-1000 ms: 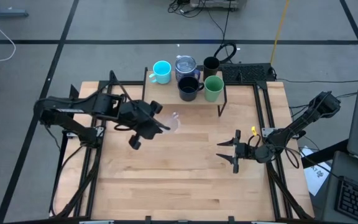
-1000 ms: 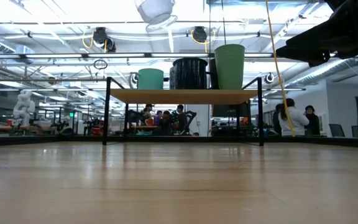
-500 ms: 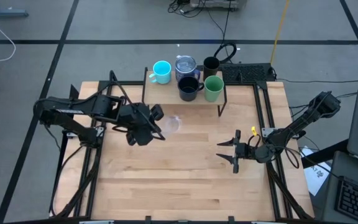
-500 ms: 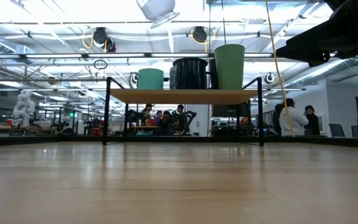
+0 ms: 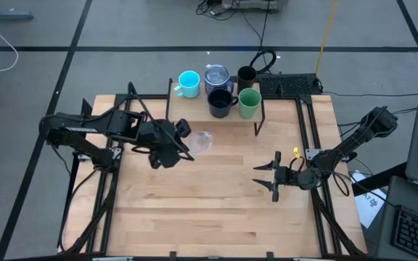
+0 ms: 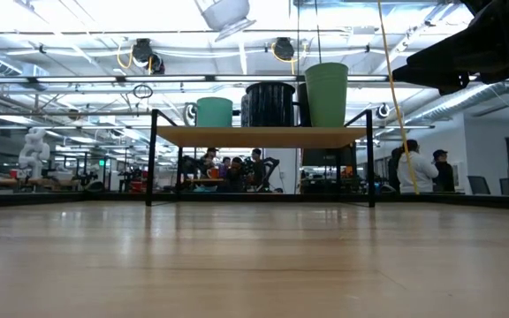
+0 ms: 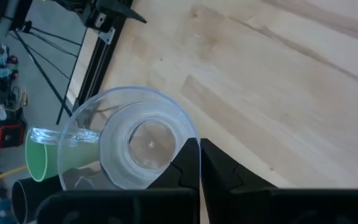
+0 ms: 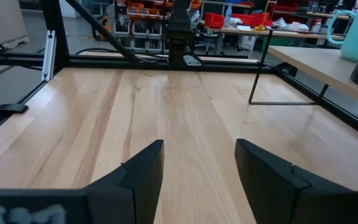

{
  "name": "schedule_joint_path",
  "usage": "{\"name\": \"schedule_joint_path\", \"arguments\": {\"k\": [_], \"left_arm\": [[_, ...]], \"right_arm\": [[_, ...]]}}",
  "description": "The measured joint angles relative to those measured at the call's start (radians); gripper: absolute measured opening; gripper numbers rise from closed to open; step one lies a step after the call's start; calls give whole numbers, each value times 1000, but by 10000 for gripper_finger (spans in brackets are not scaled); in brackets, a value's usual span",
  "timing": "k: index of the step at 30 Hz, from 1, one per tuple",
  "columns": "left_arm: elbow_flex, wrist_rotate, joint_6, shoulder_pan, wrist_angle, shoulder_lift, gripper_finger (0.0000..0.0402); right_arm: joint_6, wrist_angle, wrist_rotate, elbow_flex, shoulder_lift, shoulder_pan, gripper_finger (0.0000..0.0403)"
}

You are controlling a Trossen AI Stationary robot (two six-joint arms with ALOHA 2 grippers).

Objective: Stack small to large cups/mugs on shelf
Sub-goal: Put the transparent mug on the shelf aligned with the other light blue mug

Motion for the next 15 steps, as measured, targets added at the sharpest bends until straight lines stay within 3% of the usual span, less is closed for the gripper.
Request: {"name": "schedule_joint_path", "arguments": {"k": [15], "left_arm": [[0,1,-215,-12,46,0,1]], "right_arm": [[0,0,0,0,0,0,189]]}}
